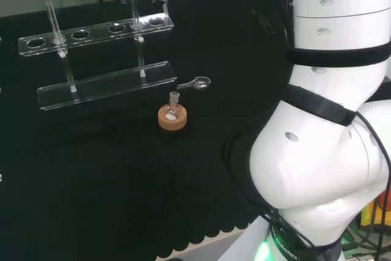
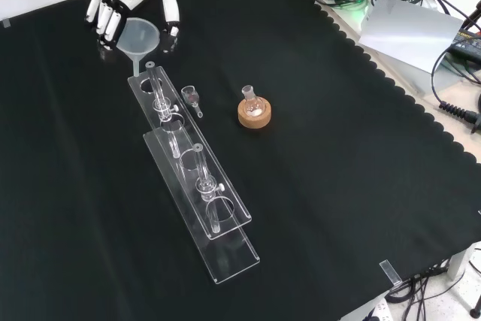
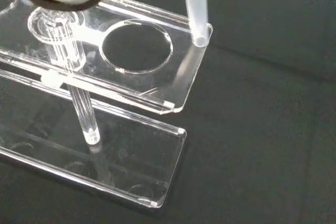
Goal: Put the funnel back on the funnel stand.
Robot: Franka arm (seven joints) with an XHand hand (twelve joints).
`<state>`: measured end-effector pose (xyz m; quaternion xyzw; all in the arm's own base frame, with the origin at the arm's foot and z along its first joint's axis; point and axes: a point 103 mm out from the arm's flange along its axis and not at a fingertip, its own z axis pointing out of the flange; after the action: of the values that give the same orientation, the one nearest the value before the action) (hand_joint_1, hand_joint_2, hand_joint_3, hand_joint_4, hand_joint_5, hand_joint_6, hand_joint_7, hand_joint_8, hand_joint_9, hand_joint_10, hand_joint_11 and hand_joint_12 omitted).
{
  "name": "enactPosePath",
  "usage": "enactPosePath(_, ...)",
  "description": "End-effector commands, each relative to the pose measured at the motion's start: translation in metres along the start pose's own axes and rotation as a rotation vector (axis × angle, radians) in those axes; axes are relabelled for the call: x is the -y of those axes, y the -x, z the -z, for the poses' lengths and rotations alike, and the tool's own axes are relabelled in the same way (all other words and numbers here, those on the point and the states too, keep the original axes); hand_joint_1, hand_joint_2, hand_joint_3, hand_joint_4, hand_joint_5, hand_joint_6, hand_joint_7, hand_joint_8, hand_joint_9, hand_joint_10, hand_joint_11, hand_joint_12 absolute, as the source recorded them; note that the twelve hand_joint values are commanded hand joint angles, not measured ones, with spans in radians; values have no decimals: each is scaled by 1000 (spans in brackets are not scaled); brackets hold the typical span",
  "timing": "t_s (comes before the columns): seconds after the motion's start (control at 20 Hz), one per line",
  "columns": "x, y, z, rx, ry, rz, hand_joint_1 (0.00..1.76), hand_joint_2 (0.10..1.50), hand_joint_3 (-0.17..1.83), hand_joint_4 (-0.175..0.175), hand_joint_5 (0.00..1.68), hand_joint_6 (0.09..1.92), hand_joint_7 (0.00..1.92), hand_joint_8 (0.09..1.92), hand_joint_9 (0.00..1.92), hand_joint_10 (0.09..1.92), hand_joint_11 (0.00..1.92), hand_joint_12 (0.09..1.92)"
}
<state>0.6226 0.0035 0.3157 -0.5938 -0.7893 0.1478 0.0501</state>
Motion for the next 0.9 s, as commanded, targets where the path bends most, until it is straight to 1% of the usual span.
enactPosePath(0.05, -3, -9, -7, 7, -19, 3, 807, 715, 580, -37, 597, 437, 492, 651, 860, 454, 515, 1353)
enactPosePath(0.3, 2, -10, 2, 14, -5, 8, 807, 715, 581, -38, 594, 451, 492, 652, 860, 455, 515, 1354)
enactPosePath(0.7, 21, -20, 20, 17, 27, 9, 809, 715, 581, -38, 589, 467, 492, 654, 862, 456, 515, 1355)
enactPosePath(0.9, 28, -26, 18, -4, 38, 10, 809, 714, 582, -38, 587, 474, 492, 654, 863, 457, 515, 1355)
